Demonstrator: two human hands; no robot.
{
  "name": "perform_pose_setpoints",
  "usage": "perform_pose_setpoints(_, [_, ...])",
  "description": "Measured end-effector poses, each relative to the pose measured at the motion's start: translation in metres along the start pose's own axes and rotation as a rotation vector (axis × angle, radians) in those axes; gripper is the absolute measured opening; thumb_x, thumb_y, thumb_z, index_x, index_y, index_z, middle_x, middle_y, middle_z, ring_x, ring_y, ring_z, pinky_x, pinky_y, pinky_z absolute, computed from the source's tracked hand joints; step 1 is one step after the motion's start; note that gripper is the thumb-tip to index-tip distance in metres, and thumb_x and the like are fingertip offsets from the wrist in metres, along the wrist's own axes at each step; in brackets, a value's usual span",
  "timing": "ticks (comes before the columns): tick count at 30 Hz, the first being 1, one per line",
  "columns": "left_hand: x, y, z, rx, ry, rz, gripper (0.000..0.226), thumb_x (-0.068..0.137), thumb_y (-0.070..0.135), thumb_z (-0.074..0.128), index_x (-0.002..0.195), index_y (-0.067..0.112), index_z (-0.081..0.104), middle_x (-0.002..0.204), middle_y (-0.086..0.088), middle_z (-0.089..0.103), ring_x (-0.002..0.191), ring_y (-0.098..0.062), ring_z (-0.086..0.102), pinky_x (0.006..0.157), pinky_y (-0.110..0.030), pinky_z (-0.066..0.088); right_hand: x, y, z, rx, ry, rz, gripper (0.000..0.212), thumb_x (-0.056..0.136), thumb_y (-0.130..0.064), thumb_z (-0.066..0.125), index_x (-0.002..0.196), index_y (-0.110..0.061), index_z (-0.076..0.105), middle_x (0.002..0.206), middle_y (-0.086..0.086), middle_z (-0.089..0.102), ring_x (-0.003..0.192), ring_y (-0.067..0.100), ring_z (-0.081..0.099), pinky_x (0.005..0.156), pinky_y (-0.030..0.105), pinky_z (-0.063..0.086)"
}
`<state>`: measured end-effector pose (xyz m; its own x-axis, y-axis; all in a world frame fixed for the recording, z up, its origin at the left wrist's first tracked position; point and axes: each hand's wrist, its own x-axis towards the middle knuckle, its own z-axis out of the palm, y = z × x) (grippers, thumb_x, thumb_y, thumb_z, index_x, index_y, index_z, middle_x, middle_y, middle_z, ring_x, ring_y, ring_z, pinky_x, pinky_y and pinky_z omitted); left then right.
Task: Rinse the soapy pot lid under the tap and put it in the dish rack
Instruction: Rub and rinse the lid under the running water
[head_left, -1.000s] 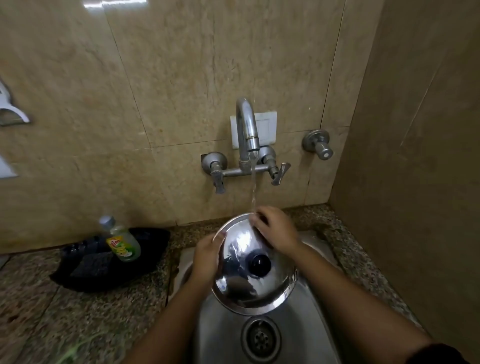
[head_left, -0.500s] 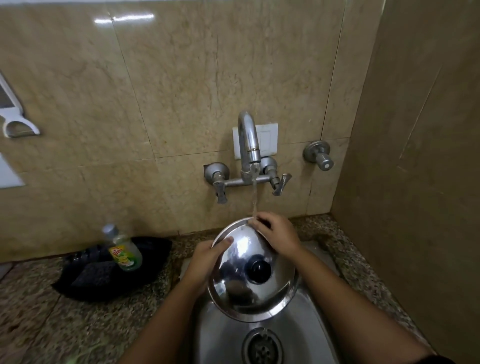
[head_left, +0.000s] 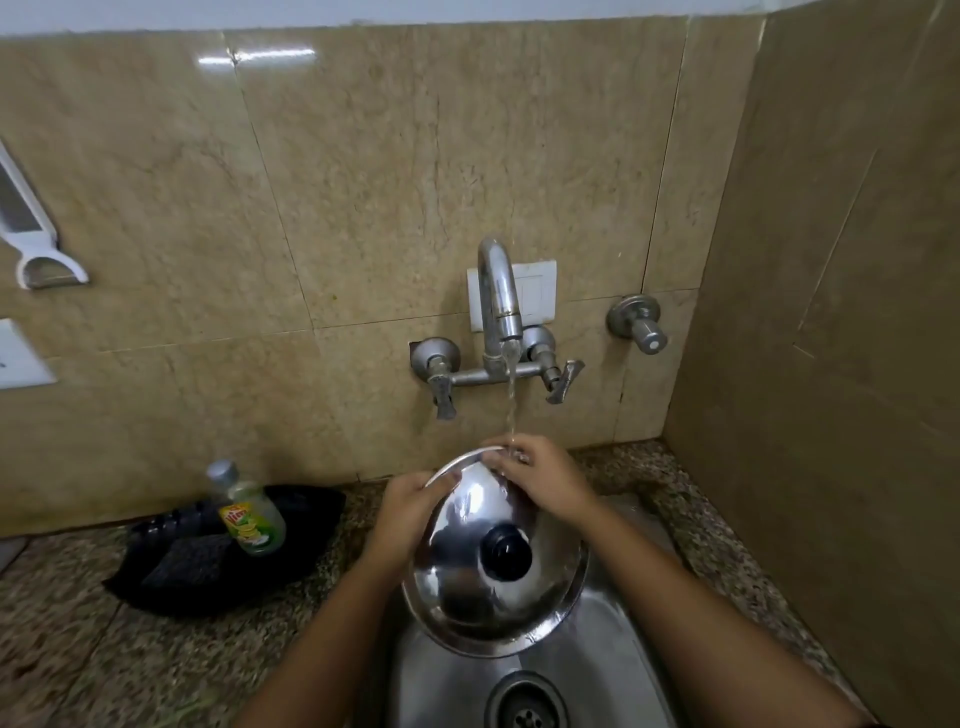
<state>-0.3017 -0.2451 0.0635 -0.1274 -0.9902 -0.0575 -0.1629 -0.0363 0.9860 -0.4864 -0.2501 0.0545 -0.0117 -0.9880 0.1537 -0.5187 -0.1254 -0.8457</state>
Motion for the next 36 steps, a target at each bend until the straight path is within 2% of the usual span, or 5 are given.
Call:
perform_pose_setpoints(3, [0.004, 0.011, 0.002, 0.046, 0.024, 0.074, 0.028, 0.085, 0.021, 0.067, 0.061, 0.008, 0.06, 0.058, -0.006, 0.06, 0.053, -0.015, 0.053, 0.047, -0.018, 0.043, 0.0, -0.014, 0.008, -0.077, -0.003, -0.05, 0.033, 0.085, -0.048, 0.062, 0.11, -0.028, 0.068, 0.105, -0.009, 0.071, 0.095, 0.007, 0.064, 0.084, 0.032, 0.052])
perform_pose_setpoints(7, [0.0, -0.003, -0.001, -0.241, 0.192, -0.037, 0.023, 0.086, 0.022, 0.066, 0.069, 0.006, 0.062, 0.06, -0.006, 0.061, 0.055, -0.016, 0.056, 0.052, -0.024, 0.047, -0.001, -0.005, -0.004, -0.076, 0.307, 0.059, 0.034, 0.084, -0.058, 0.056, 0.091, -0.027, 0.066, 0.08, -0.009, 0.068, 0.075, 0.011, 0.064, 0.065, 0.031, 0.05])
perform_pose_setpoints(13, [0.009, -0.001, -0.002, -0.131, -0.015, -0.111, 0.032, 0.083, 0.031, 0.068, 0.075, 0.001, 0.069, 0.068, -0.013, 0.069, 0.065, -0.026, 0.063, 0.063, -0.033, 0.049, -0.002, -0.01, 0.003, -0.362, 0.347, -0.181, 0.032, 0.087, -0.053, 0.056, 0.082, -0.022, 0.06, 0.076, -0.009, 0.052, 0.069, 0.011, 0.049, 0.058, 0.028, 0.034])
perform_pose_setpoints(20, [0.011, -0.021, 0.004, -0.352, 0.236, -0.238, 0.024, 0.084, 0.031, 0.068, 0.078, 0.008, 0.071, 0.079, -0.011, 0.071, 0.075, -0.027, 0.065, 0.081, -0.038, 0.052, -0.004, 0.016, 0.005, -0.299, 0.44, -0.017, 0.035, 0.096, -0.037, 0.045, 0.125, -0.022, 0.056, 0.121, 0.003, 0.06, 0.111, 0.022, 0.053, 0.091, 0.038, 0.044])
perform_pose_setpoints(36, [0.044, -0.008, 0.069, -0.514, 0.172, -0.368, 0.028, 0.085, 0.034, 0.067, 0.079, 0.007, 0.065, 0.087, -0.012, 0.068, 0.076, -0.03, 0.063, 0.067, -0.034, 0.051, -0.038, 0.047, -0.024, -0.25, 0.603, 0.062, 0.038, 0.097, -0.036, 0.038, 0.126, -0.017, 0.054, 0.127, 0.005, 0.056, 0.12, 0.023, 0.046, 0.1, 0.038, 0.037])
